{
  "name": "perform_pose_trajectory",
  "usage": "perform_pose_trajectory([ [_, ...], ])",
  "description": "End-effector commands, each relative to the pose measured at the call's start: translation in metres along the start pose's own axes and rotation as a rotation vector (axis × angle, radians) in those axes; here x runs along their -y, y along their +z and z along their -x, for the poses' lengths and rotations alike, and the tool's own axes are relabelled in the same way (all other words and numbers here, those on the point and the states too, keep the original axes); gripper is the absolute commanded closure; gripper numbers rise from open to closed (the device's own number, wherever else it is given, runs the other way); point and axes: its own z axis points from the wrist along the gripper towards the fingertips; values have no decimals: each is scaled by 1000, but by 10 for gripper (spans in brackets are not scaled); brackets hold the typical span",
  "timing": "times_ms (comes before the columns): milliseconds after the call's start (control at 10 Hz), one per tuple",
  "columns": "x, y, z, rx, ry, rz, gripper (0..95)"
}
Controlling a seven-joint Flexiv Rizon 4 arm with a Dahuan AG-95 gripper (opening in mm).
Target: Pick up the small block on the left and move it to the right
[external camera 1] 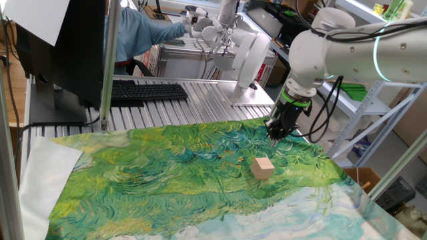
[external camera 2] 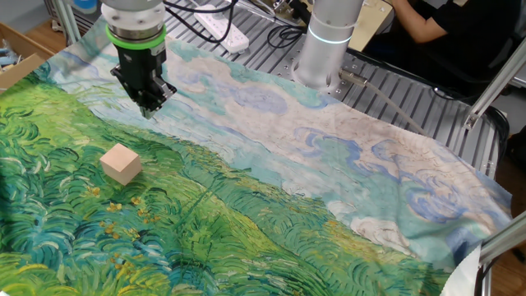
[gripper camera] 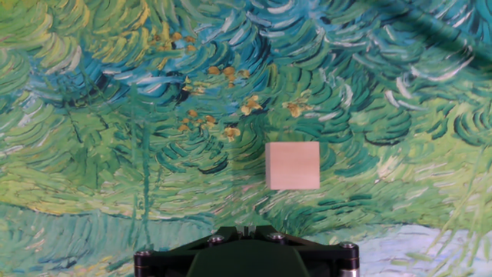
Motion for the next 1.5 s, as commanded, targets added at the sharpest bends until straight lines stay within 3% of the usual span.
perform_pose_trajectory([
  [100, 0, 0, -2, 1, 10, 0, 950],
  [1500, 0, 0, -2, 0, 49, -1, 950],
])
